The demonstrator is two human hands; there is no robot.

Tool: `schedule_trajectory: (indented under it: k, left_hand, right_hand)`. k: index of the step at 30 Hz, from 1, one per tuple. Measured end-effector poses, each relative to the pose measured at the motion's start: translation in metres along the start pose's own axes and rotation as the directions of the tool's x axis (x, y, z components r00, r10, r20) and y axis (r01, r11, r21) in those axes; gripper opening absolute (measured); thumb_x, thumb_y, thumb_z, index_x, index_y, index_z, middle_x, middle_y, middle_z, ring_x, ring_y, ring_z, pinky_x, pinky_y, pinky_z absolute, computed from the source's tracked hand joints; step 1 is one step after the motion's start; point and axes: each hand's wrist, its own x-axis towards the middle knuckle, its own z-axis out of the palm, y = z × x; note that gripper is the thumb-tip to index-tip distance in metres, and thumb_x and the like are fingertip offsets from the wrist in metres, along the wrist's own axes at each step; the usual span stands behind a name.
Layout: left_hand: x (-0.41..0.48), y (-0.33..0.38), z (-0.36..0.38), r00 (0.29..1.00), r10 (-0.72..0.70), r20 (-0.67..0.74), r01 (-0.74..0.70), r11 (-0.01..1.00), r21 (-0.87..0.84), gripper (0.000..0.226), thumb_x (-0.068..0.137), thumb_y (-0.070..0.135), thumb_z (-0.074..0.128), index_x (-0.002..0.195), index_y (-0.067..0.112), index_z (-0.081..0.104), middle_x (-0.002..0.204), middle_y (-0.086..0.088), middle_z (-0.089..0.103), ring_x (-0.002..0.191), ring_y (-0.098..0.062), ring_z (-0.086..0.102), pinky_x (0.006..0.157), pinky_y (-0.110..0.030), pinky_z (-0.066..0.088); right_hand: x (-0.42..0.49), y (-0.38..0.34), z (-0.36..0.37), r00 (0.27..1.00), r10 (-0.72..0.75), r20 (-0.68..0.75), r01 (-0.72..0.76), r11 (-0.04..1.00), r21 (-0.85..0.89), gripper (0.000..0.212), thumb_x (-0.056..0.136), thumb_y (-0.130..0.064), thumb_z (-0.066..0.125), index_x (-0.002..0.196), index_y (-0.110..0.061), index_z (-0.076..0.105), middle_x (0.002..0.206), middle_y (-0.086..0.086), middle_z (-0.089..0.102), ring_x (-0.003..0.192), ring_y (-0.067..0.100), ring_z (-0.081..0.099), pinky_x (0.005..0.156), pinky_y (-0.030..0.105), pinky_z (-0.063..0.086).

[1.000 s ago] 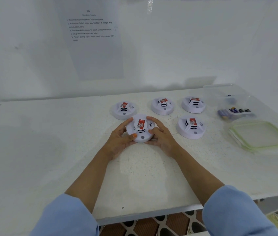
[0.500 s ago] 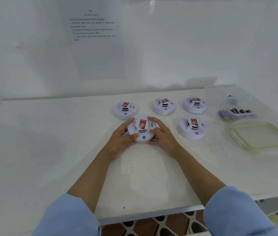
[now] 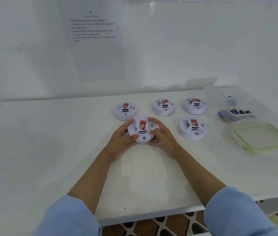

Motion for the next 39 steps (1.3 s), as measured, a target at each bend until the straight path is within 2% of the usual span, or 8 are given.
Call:
schedule_trajectory:
  k: [20,32,39]
  left_hand:
    - [0.0001,0.0018,0.0015,1.000,-0.011,-0.006,0.011,1.000,-0.014,0.049,0.084,-0.006,0.057,0.123,0.023,0.050,0.118,0.003,0.057,0.107,-0.017,0.058,0.069,-0.025,0.057]
    - [0.0002,0.0008,0.0002,1.000,-0.013,-0.005,0.013,1.000,0.015,0.048,0.084,-0.002,0.058,0.120,0.028,0.050,0.124,0.000,0.055,0.114,-0.021,0.055,0.076,-0.028,0.058]
    - [-0.0003,0.0021,0.0019,1.000,-0.019,-0.008,0.019,1.000,-0.004,0.049,0.085,-0.005,0.056,0.124,0.023,0.049,0.121,0.001,0.055,0.107,-0.016,0.058,0.068,-0.024,0.057]
  right_hand:
    - [0.0014,0.0007,-0.0011,1.000,0.003,0.022,-0.003,1.000,0.019,0.034,0.094,-0.010,0.044,0.118,-0.034,0.049,0.135,0.008,0.049,0.117,0.031,0.054,0.083,0.039,0.056]
    - [0.0008,0.0017,-0.0012,1.000,-0.010,0.024,0.009,1.000,0.016,0.033,0.095,-0.012,0.044,0.114,-0.038,0.051,0.134,0.006,0.050,0.115,0.028,0.055,0.080,0.036,0.057]
    - [0.0001,0.0005,-0.0010,1.000,-0.007,0.021,0.007,1.000,0.026,0.033,0.095,-0.012,0.043,0.113,-0.037,0.051,0.133,0.005,0.050,0.115,0.028,0.055,0.080,0.035,0.057]
